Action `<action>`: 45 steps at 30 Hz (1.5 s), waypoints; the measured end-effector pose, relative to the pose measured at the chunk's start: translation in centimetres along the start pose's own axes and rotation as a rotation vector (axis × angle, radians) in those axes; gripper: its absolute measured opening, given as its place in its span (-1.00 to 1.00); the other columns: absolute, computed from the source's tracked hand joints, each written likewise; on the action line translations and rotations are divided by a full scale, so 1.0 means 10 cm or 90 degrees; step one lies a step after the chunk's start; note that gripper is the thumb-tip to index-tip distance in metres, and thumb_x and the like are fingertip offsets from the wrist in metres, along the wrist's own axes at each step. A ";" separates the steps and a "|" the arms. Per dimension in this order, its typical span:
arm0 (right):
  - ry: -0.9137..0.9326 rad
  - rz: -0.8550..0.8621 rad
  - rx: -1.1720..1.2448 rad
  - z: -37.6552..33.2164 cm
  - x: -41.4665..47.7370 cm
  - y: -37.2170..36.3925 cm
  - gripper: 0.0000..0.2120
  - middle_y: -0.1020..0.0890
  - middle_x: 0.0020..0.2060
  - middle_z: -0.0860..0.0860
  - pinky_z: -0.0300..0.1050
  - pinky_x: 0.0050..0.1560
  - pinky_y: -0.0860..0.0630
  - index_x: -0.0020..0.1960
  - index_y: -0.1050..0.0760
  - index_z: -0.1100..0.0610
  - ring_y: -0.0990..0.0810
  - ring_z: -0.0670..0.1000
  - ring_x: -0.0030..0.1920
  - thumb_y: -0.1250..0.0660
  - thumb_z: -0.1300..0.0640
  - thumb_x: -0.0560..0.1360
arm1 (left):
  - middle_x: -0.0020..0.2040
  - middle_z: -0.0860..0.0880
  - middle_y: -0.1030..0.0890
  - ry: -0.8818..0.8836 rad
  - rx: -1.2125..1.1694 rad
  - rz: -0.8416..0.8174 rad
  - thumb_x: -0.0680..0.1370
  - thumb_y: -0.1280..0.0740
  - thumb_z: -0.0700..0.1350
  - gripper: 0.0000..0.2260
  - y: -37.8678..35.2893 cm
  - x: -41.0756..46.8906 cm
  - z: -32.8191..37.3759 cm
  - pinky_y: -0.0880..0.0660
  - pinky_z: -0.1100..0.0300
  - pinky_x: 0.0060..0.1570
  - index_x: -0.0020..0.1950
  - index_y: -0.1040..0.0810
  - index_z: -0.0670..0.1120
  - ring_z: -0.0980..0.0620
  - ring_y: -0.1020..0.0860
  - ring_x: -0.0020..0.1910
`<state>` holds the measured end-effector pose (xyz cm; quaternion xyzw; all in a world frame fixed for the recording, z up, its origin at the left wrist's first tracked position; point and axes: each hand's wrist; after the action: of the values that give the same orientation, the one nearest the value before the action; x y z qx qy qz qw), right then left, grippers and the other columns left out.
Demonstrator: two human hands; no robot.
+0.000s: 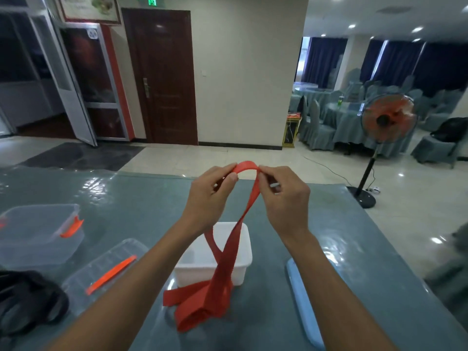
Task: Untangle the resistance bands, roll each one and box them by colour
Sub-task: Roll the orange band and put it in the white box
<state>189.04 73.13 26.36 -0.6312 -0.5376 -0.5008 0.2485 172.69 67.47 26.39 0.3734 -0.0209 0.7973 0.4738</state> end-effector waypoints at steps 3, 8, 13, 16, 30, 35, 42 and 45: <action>-0.062 -0.073 -0.023 0.11 -0.17 0.01 -0.94 -0.68 -0.16 -0.02 -0.14 -0.11 -0.61 0.00 -0.67 0.15 -0.62 -0.08 -0.19 -0.44 0.22 0.54 | -0.13 0.03 -0.66 0.074 -0.020 -0.094 0.67 -0.27 -0.09 -0.81 -0.14 -0.19 -0.14 -0.45 0.44 -0.18 0.11 -0.63 0.16 0.16 -0.60 -0.17; -0.257 -0.093 0.069 0.20 -0.44 -0.05 -0.89 -0.68 -0.18 -0.07 -0.03 -0.14 -0.67 -0.03 -0.68 0.04 -0.68 -0.10 -0.20 -0.44 0.22 0.53 | -0.10 0.21 -0.72 0.139 -0.069 -0.167 0.68 -0.27 -0.05 -0.78 -0.40 -0.53 -0.31 -0.47 0.41 -0.07 0.17 -0.64 0.23 0.28 -0.65 -0.09; -0.436 -0.062 0.210 0.17 -0.73 -0.10 -0.84 -0.72 -0.23 -0.06 0.00 -0.16 -0.69 -0.13 -0.67 0.01 -0.73 -0.05 -0.23 -0.44 0.26 0.50 | -0.03 0.06 -0.73 0.204 -0.112 -0.200 0.69 -0.25 -0.07 -0.75 -0.56 -0.78 -0.41 -0.59 0.12 0.06 0.29 -0.64 0.14 0.12 -0.71 -0.03; -0.518 -0.060 0.288 0.20 -0.83 -0.09 -0.88 -0.74 -0.27 0.00 0.05 -0.16 -0.70 -0.13 -0.65 0.11 -0.75 0.03 -0.25 -0.42 0.29 0.51 | 0.00 0.01 -0.72 0.215 -0.122 -0.218 0.68 -0.29 -0.09 -0.76 -0.55 -0.83 -0.47 -0.59 0.08 0.03 0.29 -0.64 0.11 0.03 -0.68 -0.06; -0.085 -0.560 -0.022 0.51 -0.93 0.05 -0.47 -0.46 0.38 -0.11 -0.17 0.27 -0.47 0.50 -0.38 0.00 -0.50 -0.08 0.25 -0.36 0.22 0.56 | -0.10 -0.01 -0.59 0.204 0.084 -0.389 0.65 -0.30 0.01 -0.85 -0.13 -0.60 -0.85 -0.51 0.00 0.04 0.10 -0.66 0.05 0.07 -0.53 -0.12; 0.062 -0.534 -0.115 0.45 -0.93 0.05 -0.67 -0.62 0.07 0.00 -0.05 0.00 -0.58 0.31 -0.58 0.05 -0.58 0.04 0.10 -0.42 0.11 0.55 | -0.11 0.18 -0.60 0.194 0.099 -0.447 0.64 -0.27 0.08 -0.79 -0.07 -0.59 -0.88 -0.49 0.21 -0.05 0.10 -0.60 0.42 0.15 -0.55 -0.09; 0.089 -0.294 -0.163 0.49 -1.03 -0.06 -0.84 -0.59 -0.39 0.02 -0.11 -0.46 -0.52 -0.19 -0.66 0.17 -0.57 0.09 -0.37 -0.62 0.27 0.30 | 0.06 0.17 -0.66 0.209 0.060 -0.339 0.52 -0.32 0.25 -0.59 -0.15 -0.78 -0.89 -0.50 0.20 0.10 0.33 -0.58 0.17 0.23 -0.58 0.00; 0.000 -0.225 -0.142 0.49 -1.06 -0.10 -0.88 -0.60 -0.39 0.02 -0.06 -0.40 -0.54 -0.22 -0.64 0.18 -0.56 0.09 -0.39 -0.58 0.29 0.34 | 0.07 0.19 -0.70 0.231 -0.015 -0.225 0.47 -0.42 0.19 -0.61 -0.25 -0.91 -0.86 -0.51 0.27 0.07 0.28 -0.61 0.18 0.22 -0.62 0.02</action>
<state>190.68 73.04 14.81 -0.5505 -0.5814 -0.5930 0.0853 172.11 65.44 13.86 0.2162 0.1209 0.7557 0.6062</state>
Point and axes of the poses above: each hand's wrist, its own x-axis towards the middle knuckle, its own y-axis out of the back of the hand, z = x × y
